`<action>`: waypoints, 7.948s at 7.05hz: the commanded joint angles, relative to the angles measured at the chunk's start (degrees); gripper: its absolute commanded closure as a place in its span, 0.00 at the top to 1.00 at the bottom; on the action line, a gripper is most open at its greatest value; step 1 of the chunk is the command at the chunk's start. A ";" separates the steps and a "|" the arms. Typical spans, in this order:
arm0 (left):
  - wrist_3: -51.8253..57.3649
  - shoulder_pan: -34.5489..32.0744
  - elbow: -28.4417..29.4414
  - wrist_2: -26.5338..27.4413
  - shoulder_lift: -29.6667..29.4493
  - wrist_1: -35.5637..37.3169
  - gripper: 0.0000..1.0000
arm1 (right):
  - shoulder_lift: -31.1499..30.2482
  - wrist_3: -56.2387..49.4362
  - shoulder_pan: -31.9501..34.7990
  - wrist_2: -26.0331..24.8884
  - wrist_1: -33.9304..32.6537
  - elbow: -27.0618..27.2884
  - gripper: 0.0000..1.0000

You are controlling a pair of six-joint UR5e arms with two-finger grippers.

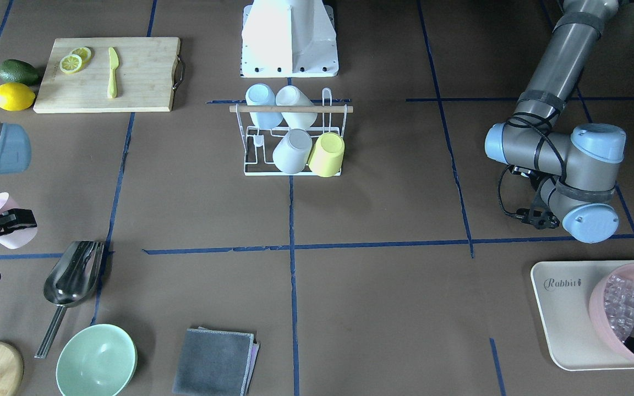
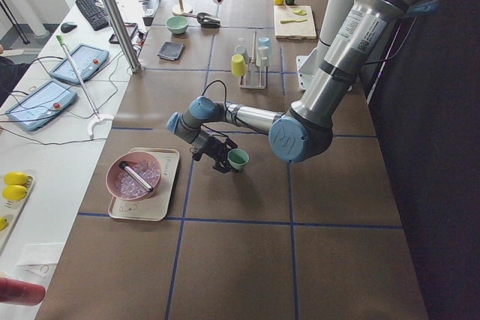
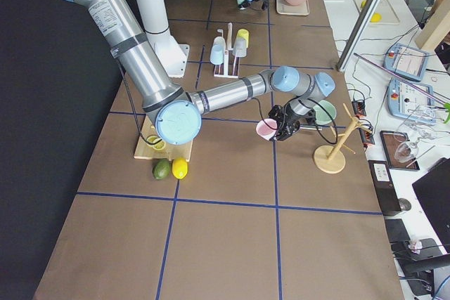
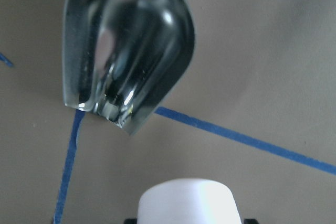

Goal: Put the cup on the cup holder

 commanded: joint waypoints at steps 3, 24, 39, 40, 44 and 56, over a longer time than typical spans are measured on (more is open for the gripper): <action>0.58 -2.62 -9.74 -0.12 1.22 3.18 0.00 | 0.20 6.79 -2.14 0.54 19.98 -1.16 0.02; -44.69 18.42 -43.33 37.81 17.65 -122.30 0.02 | 2.23 40.40 -21.95 -22.43 97.03 12.98 0.00; -23.77 42.19 -26.82 64.22 11.41 -150.89 0.04 | 1.25 45.63 -32.38 -28.73 119.18 0.68 0.00; -23.77 42.80 -26.04 64.22 11.15 -151.76 0.04 | 1.25 45.55 -32.55 -29.17 119.44 0.59 0.00; -23.77 42.89 -21.82 64.22 9.13 -152.82 0.05 | 0.20 45.46 -34.57 -29.17 125.16 -0.73 0.00; -23.95 43.07 -20.14 64.30 9.30 -156.95 1.00 | -2.00 45.81 -35.19 -31.37 128.59 -0.91 1.00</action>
